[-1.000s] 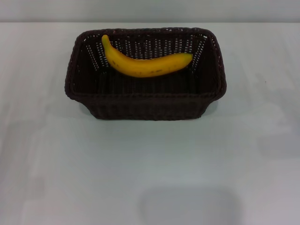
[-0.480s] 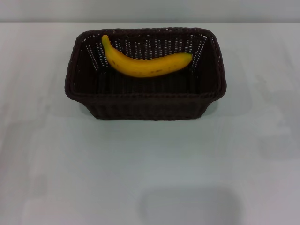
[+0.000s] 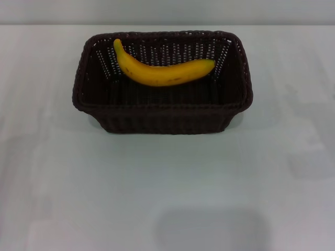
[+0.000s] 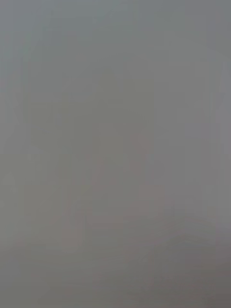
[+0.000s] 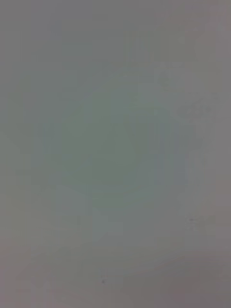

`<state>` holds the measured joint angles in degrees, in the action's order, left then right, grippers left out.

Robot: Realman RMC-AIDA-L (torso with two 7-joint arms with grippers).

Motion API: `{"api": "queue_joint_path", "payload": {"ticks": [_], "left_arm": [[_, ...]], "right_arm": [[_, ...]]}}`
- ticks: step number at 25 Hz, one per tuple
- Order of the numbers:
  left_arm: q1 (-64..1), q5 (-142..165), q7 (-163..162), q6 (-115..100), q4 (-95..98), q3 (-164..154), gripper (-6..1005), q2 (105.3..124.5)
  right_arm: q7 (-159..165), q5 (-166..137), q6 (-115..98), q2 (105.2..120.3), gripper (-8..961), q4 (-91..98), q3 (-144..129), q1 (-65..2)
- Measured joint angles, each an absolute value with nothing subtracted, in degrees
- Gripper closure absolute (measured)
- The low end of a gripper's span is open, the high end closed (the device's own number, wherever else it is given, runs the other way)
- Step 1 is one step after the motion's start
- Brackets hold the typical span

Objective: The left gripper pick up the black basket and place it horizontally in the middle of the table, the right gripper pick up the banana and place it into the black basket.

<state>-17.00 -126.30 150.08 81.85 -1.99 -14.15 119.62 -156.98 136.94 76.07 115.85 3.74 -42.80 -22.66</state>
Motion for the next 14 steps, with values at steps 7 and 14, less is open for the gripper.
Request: {"api": "queue_joint_path", "payload": {"ticks": [7,14], "left_arm": [[-17.2,-126.3,150.1,81.7,-2.5,-14.2,241,119.61],[-17.2,-126.1,150.1,81.7,-2.5,-14.2,242,119.53]], "right_arm": [[-157.0,136.9,76.2,115.85,110,3.1,-42.8,-22.9],[-157.0,136.8,77.0,115.97,110,1.6,-42.8,-23.0]]}}
